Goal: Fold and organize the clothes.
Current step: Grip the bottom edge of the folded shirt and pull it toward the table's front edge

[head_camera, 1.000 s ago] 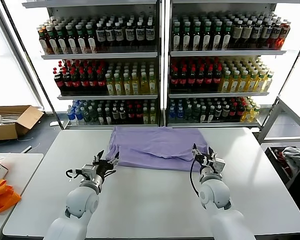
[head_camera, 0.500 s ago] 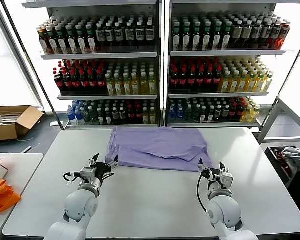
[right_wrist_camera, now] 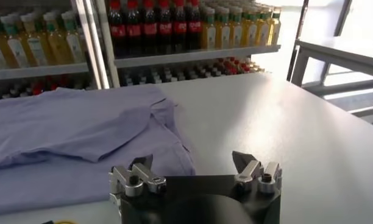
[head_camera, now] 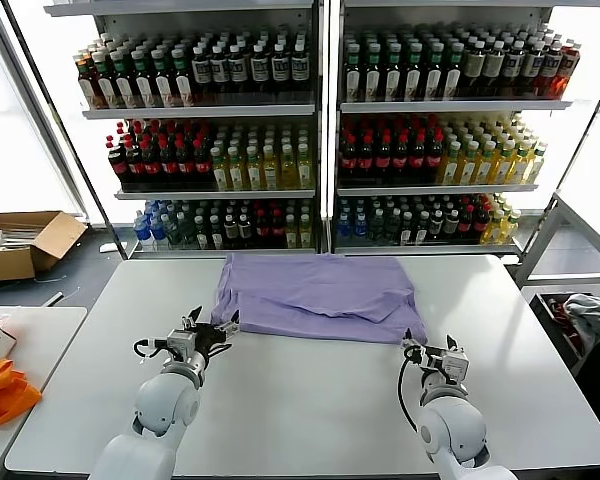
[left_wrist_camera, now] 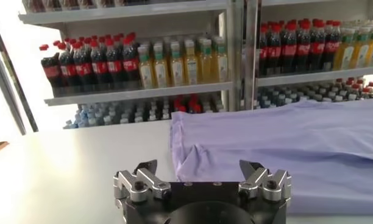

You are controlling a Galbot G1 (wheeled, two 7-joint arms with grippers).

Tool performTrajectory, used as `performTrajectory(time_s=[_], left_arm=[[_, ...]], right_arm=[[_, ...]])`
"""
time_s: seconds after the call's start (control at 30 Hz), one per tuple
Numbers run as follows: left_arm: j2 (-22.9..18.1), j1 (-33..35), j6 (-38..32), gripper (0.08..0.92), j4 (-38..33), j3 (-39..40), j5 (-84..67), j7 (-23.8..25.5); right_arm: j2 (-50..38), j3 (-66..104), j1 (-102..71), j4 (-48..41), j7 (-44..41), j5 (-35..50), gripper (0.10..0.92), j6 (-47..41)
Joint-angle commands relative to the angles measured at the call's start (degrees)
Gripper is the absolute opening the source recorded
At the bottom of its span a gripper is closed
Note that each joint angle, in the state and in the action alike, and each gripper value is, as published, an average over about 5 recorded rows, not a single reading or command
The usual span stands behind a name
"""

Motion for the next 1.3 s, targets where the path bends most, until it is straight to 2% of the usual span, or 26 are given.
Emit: performTrajectory(time_s=[0.03,0.47,0.57,0.8,1.3], left_arm=[[0.22,-1.09,0.27,0.823,2.99,0.37,0.01,-0.05],[1.15,-1.81,1.47,0.823,4.63,0.39,-0.74,0.1],[1.49,-1.56,2.88,0.791,3.94,0.59,-2.01,0.6],[1.76,-1.23,4.13,0.594,4.78,0.69,-2.15,1.4],[2.8,3.02,4.0,0.162,0.91,2.74,-0.22,1.65]], right_arm=[[-0.07,-0.24,0.08,-0.75,0.24,-0.4,0.823,-0.58],[0.3,-0.82,1.36,-3.26,0.12,-0.53,0.817,-0.56],[0.12,-1.03,1.38,-3.71,-0.07,-0.5,0.771,-0.68],[0.25,-1.17,0.92,-4.41,-0.75,-0.48,0.575,-0.6],[0.31,-1.12,-0.96,-3.24,-2.82,-1.26,0.157,0.81]])
